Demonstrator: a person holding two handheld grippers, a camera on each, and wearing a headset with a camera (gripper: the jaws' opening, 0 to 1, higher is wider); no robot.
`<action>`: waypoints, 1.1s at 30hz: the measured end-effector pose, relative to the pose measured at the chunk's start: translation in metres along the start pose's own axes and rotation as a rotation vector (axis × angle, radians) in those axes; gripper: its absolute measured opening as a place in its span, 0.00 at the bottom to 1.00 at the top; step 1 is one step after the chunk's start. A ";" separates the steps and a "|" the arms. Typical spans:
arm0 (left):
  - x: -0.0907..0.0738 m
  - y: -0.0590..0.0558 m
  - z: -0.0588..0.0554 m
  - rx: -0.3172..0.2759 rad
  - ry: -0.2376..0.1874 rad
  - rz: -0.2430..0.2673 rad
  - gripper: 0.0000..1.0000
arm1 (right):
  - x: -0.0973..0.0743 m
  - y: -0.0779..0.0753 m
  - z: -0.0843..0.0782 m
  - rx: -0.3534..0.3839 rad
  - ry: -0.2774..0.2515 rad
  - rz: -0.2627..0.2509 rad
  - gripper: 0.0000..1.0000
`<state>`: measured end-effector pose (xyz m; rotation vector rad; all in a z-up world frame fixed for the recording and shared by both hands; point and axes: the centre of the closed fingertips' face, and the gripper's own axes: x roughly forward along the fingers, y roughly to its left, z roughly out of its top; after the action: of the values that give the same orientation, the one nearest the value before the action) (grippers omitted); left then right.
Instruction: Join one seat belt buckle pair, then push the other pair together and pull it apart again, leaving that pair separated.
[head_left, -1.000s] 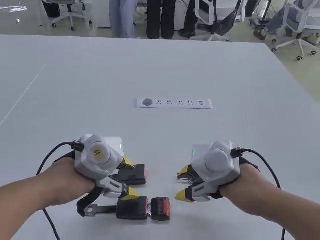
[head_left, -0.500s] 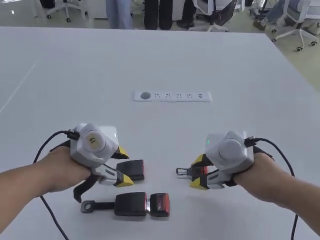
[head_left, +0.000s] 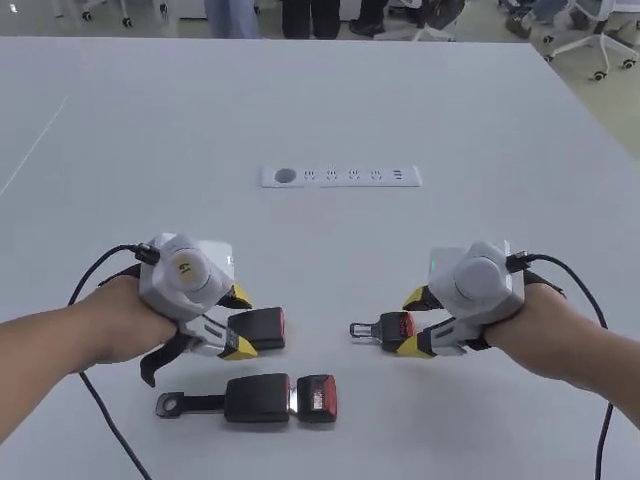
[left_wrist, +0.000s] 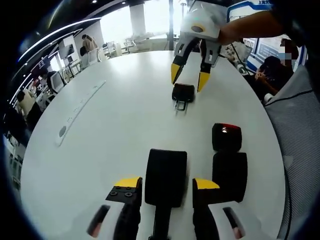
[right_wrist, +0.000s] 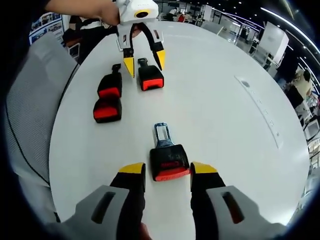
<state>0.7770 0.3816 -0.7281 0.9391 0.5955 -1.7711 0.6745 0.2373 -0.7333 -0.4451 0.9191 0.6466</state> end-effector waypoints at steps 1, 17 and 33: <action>0.001 0.001 -0.001 0.001 0.000 -0.003 0.41 | 0.001 0.000 -0.002 -0.010 0.010 0.000 0.33; 0.010 0.004 -0.010 0.087 0.038 -0.034 0.34 | 0.010 -0.002 -0.010 -0.019 0.027 0.032 0.32; 0.014 0.006 -0.013 0.130 0.061 -0.042 0.33 | 0.016 -0.005 -0.008 -0.100 0.050 0.090 0.31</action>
<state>0.7837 0.3819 -0.7465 1.0798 0.5474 -1.8412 0.6806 0.2337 -0.7507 -0.5133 0.9608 0.7691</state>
